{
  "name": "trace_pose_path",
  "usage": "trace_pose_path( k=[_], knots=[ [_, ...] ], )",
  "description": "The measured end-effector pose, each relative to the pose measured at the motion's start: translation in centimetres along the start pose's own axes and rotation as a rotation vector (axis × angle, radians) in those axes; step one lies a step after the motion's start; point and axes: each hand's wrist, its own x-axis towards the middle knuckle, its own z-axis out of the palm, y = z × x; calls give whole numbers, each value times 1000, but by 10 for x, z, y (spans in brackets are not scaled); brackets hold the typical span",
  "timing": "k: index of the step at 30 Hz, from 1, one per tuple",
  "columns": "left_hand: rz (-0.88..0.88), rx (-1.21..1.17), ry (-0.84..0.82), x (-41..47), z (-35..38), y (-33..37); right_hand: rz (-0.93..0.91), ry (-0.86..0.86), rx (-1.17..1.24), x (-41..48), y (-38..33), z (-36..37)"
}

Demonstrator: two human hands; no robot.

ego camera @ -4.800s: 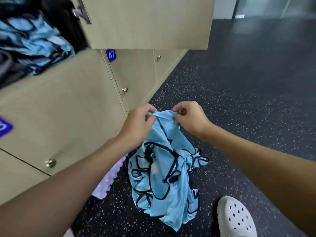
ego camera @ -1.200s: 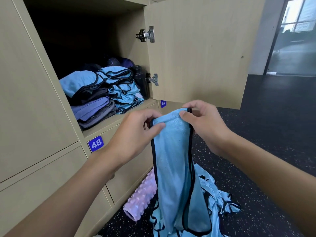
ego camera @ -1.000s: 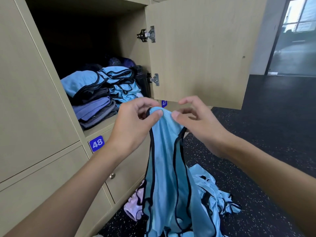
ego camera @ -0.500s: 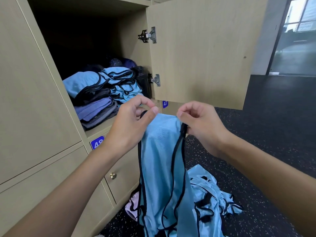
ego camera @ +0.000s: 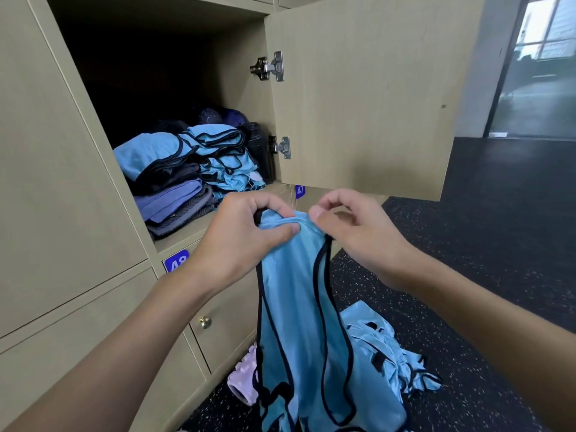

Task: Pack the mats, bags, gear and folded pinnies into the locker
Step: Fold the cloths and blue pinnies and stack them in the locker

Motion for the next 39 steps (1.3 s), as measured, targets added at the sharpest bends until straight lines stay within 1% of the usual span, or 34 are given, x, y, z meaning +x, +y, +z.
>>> trace_pose_path(
  k=[2, 6, 10, 13, 16, 20, 24, 28, 31, 33, 36, 37, 39],
  knots=[
    [9, -21, 36, 1, -2, 1, -45, -35, -37, -3, 3, 1],
    [7, -62, 58, 1, -3, 6, -178, 20, -296, -5, 7, 3],
    [1, -57, 3, 1, -5, 5, -188, 49, -358, -6, 2, 1],
    [2, 22, -50, 2, -12, -1, -160, 80, -306, -5, -1, -2],
    [47, 211, -56, 2, -17, -8, -154, 87, -281, -5, -4, -5],
    [88, 221, -44, -3, -13, -3, -133, 76, -226, -4, -5, -3],
    [140, 314, -57, -5, -9, -1, -130, 80, -192, -4, -6, 0],
    [115, 262, 36, -1, -13, 1, -71, 21, -63, -2, -6, 3],
    [95, 233, 105, -1, -10, 3, -61, -28, -81, -4, -8, 7],
    [126, 230, 73, -2, -8, 4, -71, -9, -76, -4, -9, 9],
    [144, 255, -33, -4, -4, 4, -73, 30, -8, -4, -10, 10],
    [143, 273, -36, -4, -3, 3, -60, 28, 19, -3, -10, 10],
    [144, 269, 12, -2, -3, 5, -11, -13, 31, -3, -6, 12]
  ],
)
